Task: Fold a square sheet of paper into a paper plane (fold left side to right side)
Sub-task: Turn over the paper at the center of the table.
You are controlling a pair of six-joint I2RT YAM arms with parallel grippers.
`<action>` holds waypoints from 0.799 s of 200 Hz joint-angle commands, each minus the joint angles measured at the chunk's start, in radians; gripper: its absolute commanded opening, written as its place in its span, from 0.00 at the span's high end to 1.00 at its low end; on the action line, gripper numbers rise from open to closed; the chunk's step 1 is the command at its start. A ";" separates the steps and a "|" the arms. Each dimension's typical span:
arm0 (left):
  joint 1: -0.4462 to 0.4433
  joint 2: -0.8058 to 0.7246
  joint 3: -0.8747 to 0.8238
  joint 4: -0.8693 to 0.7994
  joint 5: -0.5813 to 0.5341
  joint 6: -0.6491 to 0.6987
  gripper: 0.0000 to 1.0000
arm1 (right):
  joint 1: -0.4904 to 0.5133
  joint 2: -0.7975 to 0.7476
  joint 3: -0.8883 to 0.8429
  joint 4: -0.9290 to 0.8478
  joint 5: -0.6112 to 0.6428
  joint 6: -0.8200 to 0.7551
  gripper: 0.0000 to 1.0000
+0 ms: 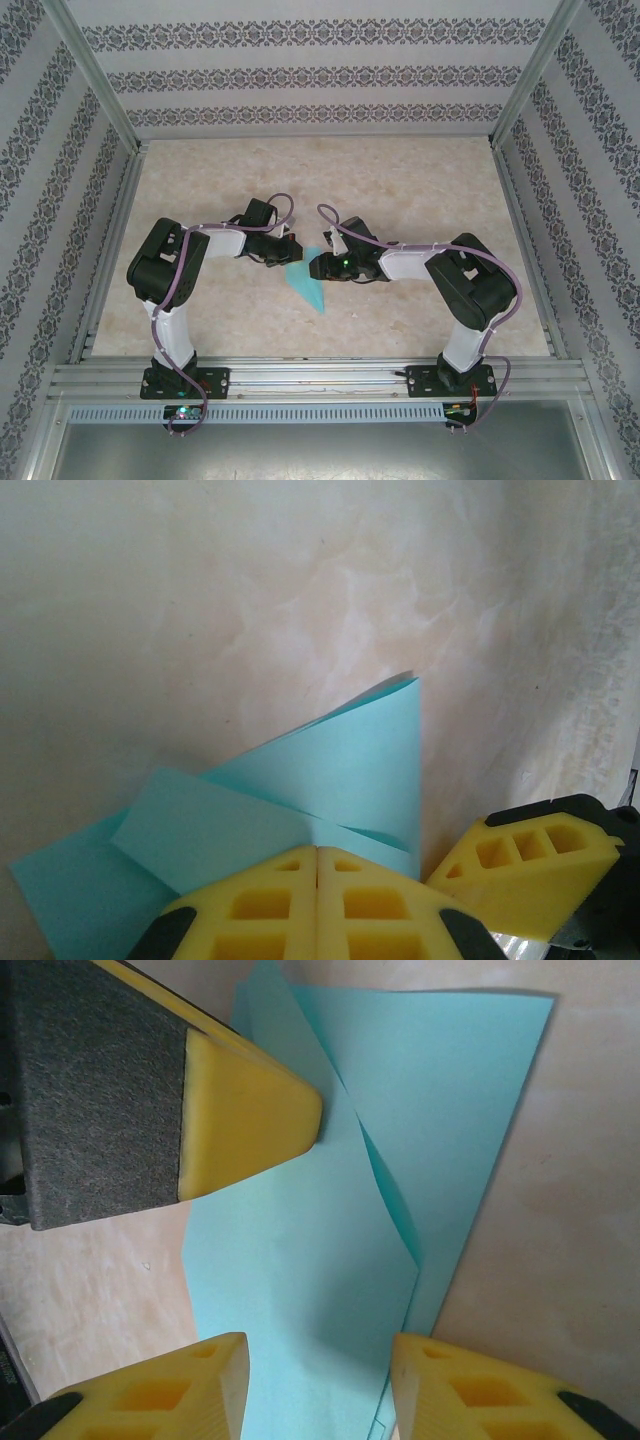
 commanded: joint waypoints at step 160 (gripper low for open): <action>-0.010 0.017 -0.029 -0.025 -0.081 0.006 1.00 | 0.007 0.013 0.030 -0.017 0.025 -0.005 0.65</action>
